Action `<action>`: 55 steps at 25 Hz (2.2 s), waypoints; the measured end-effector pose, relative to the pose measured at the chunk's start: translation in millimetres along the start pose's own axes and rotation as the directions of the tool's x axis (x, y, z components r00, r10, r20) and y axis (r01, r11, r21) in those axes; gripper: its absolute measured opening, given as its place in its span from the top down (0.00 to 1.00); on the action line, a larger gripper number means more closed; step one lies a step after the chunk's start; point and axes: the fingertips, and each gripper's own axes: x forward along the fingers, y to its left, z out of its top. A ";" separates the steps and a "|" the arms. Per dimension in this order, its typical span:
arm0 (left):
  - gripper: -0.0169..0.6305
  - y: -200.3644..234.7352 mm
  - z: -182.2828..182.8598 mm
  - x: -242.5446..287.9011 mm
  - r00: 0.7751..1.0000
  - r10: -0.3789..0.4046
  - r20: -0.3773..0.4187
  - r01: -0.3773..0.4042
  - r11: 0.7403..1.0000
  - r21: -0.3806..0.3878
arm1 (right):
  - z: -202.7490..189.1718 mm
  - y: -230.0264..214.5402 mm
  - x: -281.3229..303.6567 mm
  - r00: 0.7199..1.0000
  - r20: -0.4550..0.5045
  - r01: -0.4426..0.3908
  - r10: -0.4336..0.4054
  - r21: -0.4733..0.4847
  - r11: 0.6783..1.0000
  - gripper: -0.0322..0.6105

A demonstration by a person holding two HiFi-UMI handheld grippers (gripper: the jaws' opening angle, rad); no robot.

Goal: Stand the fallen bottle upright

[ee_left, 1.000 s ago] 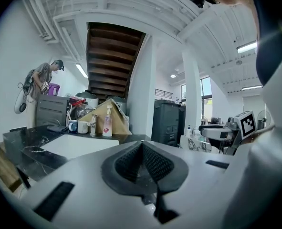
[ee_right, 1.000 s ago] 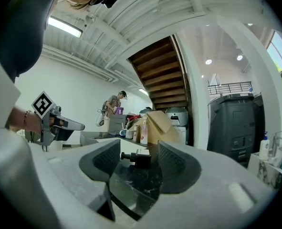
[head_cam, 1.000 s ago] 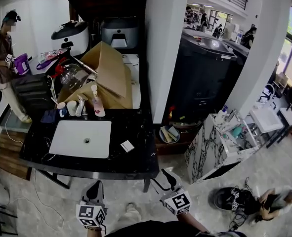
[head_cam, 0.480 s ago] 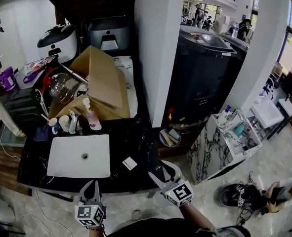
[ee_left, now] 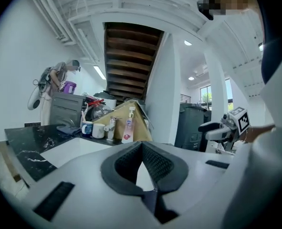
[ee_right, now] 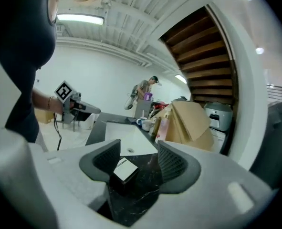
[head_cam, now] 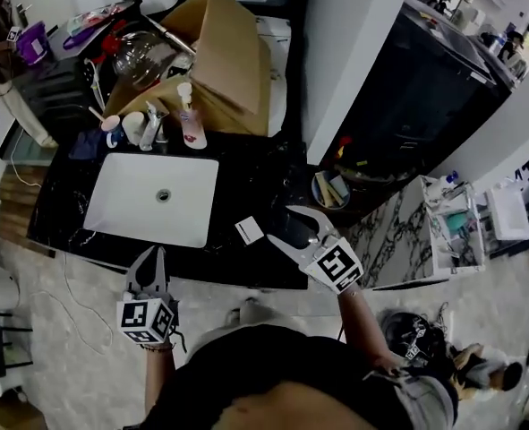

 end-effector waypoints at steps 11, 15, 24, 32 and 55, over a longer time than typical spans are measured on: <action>0.97 25.1 4.5 -31.9 0.967 0.253 0.035 -0.252 0.967 -0.048 | -54.8 82.3 74.2 0.649 -0.572 -0.733 0.502 -0.295 0.613 0.58; 0.97 39.6 -4.4 -66.1 0.930 0.364 0.051 -0.356 0.927 -0.120 | -81.1 112.7 88.8 0.460 -0.748 -0.870 0.478 -0.273 0.411 0.58; 0.97 65.2 -29.0 -140.4 0.827 0.562 0.023 -0.547 0.813 -0.198 | -109.8 128.1 128.1 0.282 -0.899 -0.922 0.334 -0.159 0.352 0.61; 0.97 74.9 -31.8 -142.9 0.824 0.566 0.024 -0.545 0.805 -0.235 | -120.2 132.3 133.9 0.324 -0.895 -0.914 0.307 -0.212 0.346 0.71; 0.97 60.1 -14.2 -67.6 0.921 0.390 0.022 -0.380 0.907 -0.183 | -30.2 -10.4 117.7 0.955 -0.078 -0.285 0.285 0.001 0.958 0.72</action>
